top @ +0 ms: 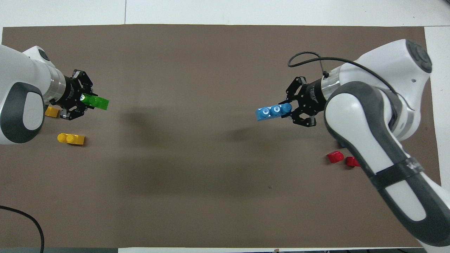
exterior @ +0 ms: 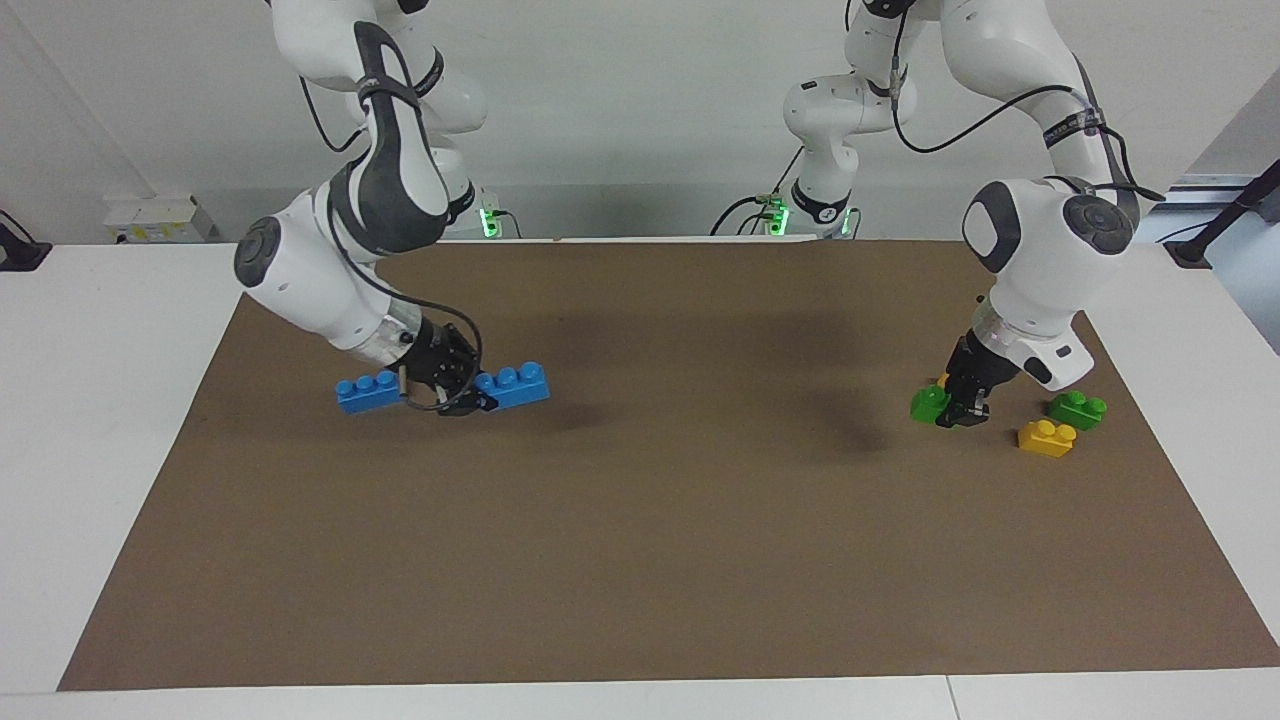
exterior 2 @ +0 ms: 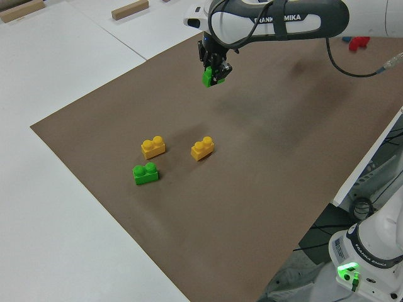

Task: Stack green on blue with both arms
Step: 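Lift the green brick with the left gripper while the right gripper carries blue inward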

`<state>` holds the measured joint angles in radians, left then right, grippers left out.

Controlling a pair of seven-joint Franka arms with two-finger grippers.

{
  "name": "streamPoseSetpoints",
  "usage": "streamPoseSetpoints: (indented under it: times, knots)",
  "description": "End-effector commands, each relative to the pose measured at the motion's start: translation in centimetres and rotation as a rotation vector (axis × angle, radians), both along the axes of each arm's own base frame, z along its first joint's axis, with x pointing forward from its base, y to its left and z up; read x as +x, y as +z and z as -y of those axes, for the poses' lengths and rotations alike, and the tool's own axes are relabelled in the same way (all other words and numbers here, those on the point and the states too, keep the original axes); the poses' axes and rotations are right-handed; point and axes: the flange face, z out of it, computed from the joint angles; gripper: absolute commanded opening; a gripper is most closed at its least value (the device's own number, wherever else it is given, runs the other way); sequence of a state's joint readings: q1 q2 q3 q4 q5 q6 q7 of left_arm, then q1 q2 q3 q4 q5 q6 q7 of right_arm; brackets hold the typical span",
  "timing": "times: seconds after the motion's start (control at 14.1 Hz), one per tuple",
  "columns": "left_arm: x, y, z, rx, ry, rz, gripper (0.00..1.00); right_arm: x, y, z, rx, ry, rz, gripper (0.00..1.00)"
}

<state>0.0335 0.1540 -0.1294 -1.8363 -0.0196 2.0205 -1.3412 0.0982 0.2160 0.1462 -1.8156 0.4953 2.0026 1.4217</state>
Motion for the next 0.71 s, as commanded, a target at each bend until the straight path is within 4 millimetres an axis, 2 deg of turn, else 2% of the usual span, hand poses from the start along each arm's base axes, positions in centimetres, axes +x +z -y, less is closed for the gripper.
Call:
streamPoseSetpoints:
  times: [0.0,0.07,0.28,0.35,0.5,0.57,0.64]
  knots:
    - [-2.3,2.3,3.2,0.008,0.073,-0.028,0.0,-2.0,-1.1,-3.3,0.01,-0.016,0.011,0.0]
    - [-2.8,2.9,4.6,0.009,0.096,-0.03,0.0,-2.9,-1.6,-4.7,0.02,-0.059,0.006,0.0]
    - [-4.6,4.5,8.9,0.009,0.143,-0.022,0.0,-5.8,-3.0,-10.9,0.015,-0.152,0.045,0.0]
    - [-5.2,5.0,10.2,0.007,0.161,-0.016,0.0,-7.2,-3.8,-12.0,0.008,-0.146,0.063,0.0]
    - [-6.5,5.0,12.9,0.008,0.196,-0.02,0.0,-8.3,-4.6,-13.2,0.017,-0.155,0.069,0.0]
    - [-7.1,4.8,13.6,0.009,0.225,-0.024,0.0,-9.0,-4.6,-14.5,0.033,-0.155,0.07,0.0]
    - [-7.5,4.6,14.3,0.01,0.248,-0.027,0.0,-9.4,-5.3,-14.8,0.039,-0.169,0.075,0.0]
